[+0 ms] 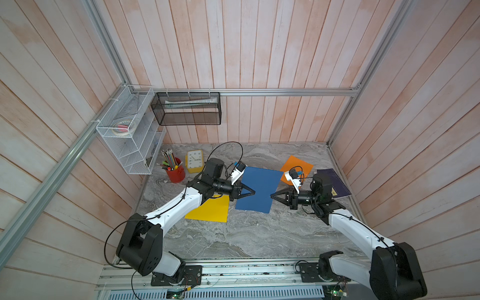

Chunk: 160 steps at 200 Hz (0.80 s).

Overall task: Unclip the paperclips from the documents
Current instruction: Remove the paper clip from the document.

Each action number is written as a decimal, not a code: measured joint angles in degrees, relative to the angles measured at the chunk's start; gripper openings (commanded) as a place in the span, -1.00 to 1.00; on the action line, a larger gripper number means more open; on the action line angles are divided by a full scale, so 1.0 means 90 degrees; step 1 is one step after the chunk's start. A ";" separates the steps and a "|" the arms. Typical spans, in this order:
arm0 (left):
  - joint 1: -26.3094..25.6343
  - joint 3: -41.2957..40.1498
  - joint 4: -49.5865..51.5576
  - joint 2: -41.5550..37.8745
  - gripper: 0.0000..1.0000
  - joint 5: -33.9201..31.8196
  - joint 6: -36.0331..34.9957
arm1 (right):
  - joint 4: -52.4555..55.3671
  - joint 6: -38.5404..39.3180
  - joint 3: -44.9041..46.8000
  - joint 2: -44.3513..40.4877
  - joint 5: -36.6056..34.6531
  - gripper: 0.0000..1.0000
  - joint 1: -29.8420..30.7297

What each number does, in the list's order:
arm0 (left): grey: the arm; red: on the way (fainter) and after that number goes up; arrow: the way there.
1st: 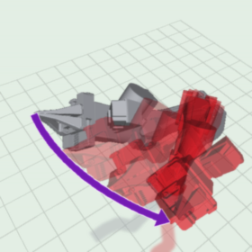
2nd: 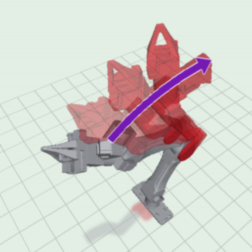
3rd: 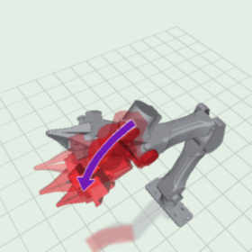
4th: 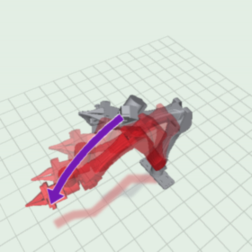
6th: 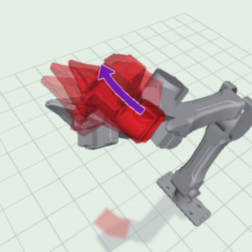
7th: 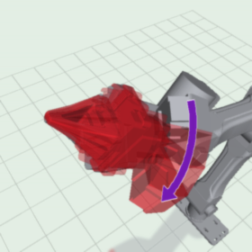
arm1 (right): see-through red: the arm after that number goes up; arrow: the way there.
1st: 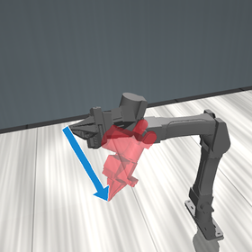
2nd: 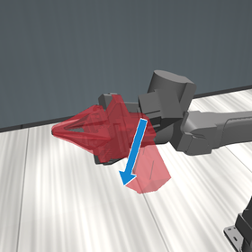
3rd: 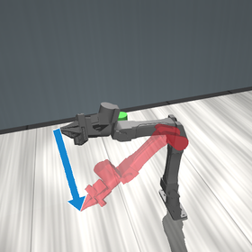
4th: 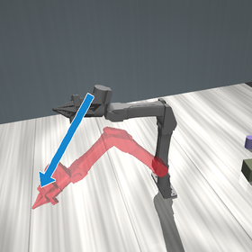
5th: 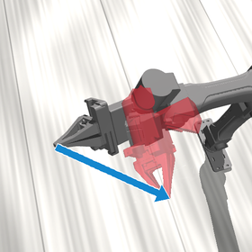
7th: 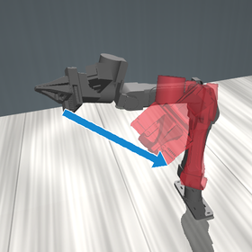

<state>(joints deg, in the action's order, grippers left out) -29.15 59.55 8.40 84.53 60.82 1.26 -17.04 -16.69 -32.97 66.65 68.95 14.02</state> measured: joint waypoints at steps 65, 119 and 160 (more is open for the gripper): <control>0.0002 -0.0012 0.0114 0.0000 -1.00 -0.0002 -0.0068 | 0.0119 0.0046 0.0000 -0.0002 0.0000 -0.91 0.0022; 0.0007 -0.0012 0.0192 -0.0002 -1.00 -0.0002 -0.0141 | 0.0206 0.0066 0.0000 -0.0002 0.0000 -0.91 0.0029; 0.0024 -0.0012 0.0248 -0.0002 -1.00 -0.0002 -0.0170 | 0.0238 0.0097 0.0000 -0.0002 0.0000 -0.90 0.0056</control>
<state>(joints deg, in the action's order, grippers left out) -28.93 59.44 10.63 84.51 60.80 -0.27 -14.90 -15.81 -32.97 66.63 68.95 14.52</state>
